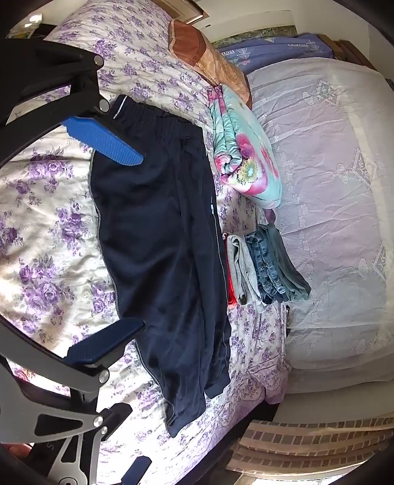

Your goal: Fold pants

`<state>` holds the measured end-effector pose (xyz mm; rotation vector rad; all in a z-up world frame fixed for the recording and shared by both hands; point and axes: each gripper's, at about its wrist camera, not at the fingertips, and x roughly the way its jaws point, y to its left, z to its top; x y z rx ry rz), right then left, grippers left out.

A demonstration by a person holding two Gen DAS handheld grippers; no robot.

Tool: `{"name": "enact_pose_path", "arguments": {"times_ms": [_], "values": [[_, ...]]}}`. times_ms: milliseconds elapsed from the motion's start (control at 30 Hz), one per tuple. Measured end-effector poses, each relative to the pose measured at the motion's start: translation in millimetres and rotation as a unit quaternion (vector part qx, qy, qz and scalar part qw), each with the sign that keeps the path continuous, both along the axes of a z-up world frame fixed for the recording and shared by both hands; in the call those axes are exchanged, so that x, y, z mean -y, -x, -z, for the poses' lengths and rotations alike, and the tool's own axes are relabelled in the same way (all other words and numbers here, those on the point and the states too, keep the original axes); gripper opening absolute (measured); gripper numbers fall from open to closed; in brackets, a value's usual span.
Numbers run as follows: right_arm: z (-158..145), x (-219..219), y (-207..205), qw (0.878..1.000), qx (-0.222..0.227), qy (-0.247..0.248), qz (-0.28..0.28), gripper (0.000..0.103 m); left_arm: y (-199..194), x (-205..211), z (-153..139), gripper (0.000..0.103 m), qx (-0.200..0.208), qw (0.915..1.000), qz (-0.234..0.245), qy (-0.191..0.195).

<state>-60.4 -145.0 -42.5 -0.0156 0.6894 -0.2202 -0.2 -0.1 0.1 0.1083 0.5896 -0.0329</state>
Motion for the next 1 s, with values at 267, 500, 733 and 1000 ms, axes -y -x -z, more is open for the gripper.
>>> {"name": "enact_pose_path", "arguments": {"times_ms": [267,500,733,1000], "values": [[0,-1,0,1.000,0.002,0.000,0.000,0.100,0,-1,0,0.098,-0.003,1.0000,0.000,0.003],[0,-1,0,1.000,0.002,0.000,0.000,0.100,1,-1,0,0.098,-0.006,1.0000,0.000,0.006],[-1,-2,0,1.000,0.002,0.000,0.000,0.100,-1,0,3,0.098,-0.007,1.0000,0.001,0.005],[-1,-3,0,1.000,0.002,0.000,-0.001,0.100,1,-3,9,0.098,-0.008,1.0000,0.000,0.006]]}}
